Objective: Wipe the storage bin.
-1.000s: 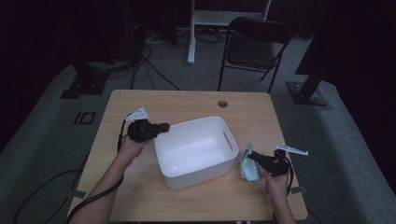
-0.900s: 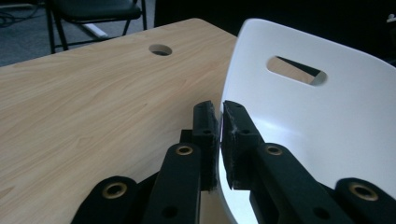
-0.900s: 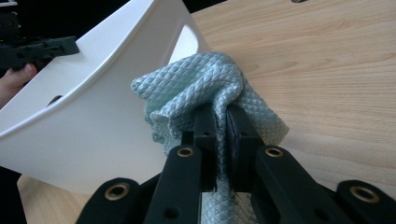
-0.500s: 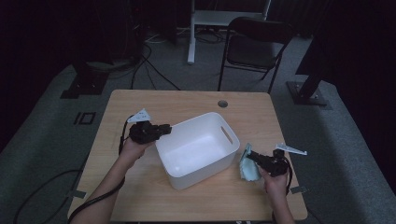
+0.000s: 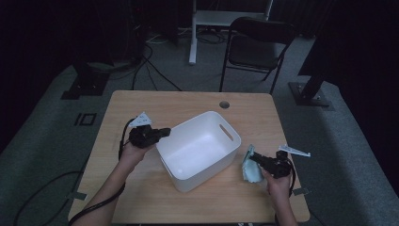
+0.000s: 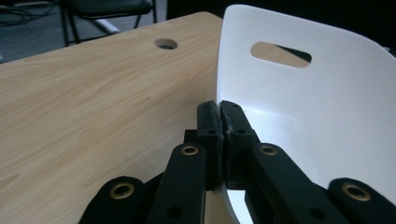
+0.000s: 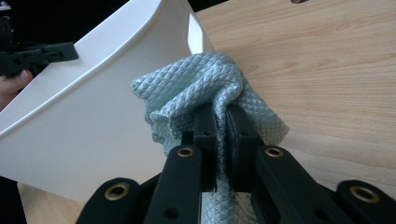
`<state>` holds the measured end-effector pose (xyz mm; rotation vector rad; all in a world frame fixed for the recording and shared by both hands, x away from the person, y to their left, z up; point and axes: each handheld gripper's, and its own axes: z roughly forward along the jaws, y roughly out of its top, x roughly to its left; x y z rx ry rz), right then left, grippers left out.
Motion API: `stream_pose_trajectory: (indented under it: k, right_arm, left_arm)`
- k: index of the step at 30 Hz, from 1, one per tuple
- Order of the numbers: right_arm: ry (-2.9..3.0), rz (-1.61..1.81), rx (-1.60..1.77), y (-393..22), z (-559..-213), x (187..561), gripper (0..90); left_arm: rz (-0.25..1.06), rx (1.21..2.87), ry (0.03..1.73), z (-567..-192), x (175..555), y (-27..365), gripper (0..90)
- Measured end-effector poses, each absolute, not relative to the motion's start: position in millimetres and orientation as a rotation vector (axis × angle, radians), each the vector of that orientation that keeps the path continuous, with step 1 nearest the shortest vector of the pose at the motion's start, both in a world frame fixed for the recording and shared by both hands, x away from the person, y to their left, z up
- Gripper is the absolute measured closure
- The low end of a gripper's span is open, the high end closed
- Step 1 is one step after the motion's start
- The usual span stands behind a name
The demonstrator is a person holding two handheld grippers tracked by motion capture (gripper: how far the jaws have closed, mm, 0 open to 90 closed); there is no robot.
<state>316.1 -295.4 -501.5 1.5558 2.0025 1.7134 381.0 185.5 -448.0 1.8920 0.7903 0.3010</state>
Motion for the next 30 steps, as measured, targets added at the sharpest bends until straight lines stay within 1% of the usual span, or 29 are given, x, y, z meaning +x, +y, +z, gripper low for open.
stream_pose_trajectory:
  k: [6, 8, 10, 11, 12, 14, 15, 16, 17, 18, 19, 20, 21, 23, 26, 28, 30]
  right_arm:
    - [2.003, 1.714, 1.554, -294.5, -501.5, 316.7, 84.3]
    - [2.007, 1.714, 1.55, -293.6, -501.3, 316.4, 84.3]
    - [2.006, 1.713, 1.554, -293.7, -501.6, 316.3, 84.2]
    - [2.005, 1.714, 1.555, -293.8, -501.7, 316.2, 84.3]
    - [2.006, 1.714, 1.555, -293.9, -501.9, 316.2, 84.3]
    - [2.006, 1.713, 1.558, -294.1, -502.6, 316.8, 84.3]
    - [2.008, 1.712, 1.559, -294.0, -502.8, 316.9, 84.2]
    - [2.008, 1.712, 1.559, -293.7, -502.9, 316.9, 84.3]
    - [2.01, 1.713, 1.559, -293.2, -502.7, 316.8, 84.2]
    - [2.011, 1.712, 1.558, -292.9, -502.7, 316.9, 84.2]
    - [2.011, 1.713, 1.557, -292.7, -502.6, 317.0, 84.2]
    - [2.009, 1.714, 1.557, -292.6, -502.4, 316.8, 84.2]
    - [2.01, 1.713, 1.555, -292.6, -502.3, 316.7, 84.2]
    - [2.011, 1.714, 1.555, -292.4, -502.6, 316.8, 84.2]
    - [2.013, 1.713, 1.556, -292.2, -503.0, 317.2, 84.2]
    - [2.015, 1.712, 1.556, -291.8, -502.9, 317.3, 84.2]
    - [2.016, 1.712, 1.555, -291.7, -502.9, 317.5, 84.2]
  left_arm:
    - [0.326, 1.863, 0.811, -449.7, 373.8, 185.0, 87.0]
    - [0.291, 1.842, 0.814, -450.5, 375.9, 186.8, 81.3]
    - [0.294, 1.833, 0.822, -450.3, 376.5, 187.6, 72.0]
    - [0.288, 1.835, 0.82, -450.1, 376.9, 188.0, 69.4]
    - [0.282, 1.836, 0.818, -450.0, 377.3, 188.2, 63.5]
    - [0.26, 1.84, 0.815, -450.3, 378.3, 188.5, 58.8]
    - [0.252, 1.836, 0.809, -450.6, 378.6, 188.8, 54.6]
    - [0.241, 1.839, 0.807, -451.0, 379.5, 188.7, 54.4]
    - [0.25, 1.848, 0.814, -451.2, 379.8, 188.2, 50.0]
    - [0.248, 1.861, 0.811, -451.8, 380.2, 187.7, 49.0]
    - [0.254, 1.866, 0.804, -452.6, 380.0, 187.0, 49.0]
    - [0.272, 1.875, 0.795, -453.0, 378.9, 186.8, 50.8]
    - [0.276, 1.876, 0.783, -453.4, 378.3, 186.8, 54.4]
    - [0.288, 1.889, 0.778, -453.6, 378.1, 185.9, 56.1]
    - [0.272, 1.892, 0.801, -454.3, 380.5, 187.3, 59.8]
    - [0.236, 1.877, 0.809, -455.5, 381.9, 188.9, 61.8]
    - [0.218, 1.869, 0.812, -456.4, 381.7, 189.7, 67.8]
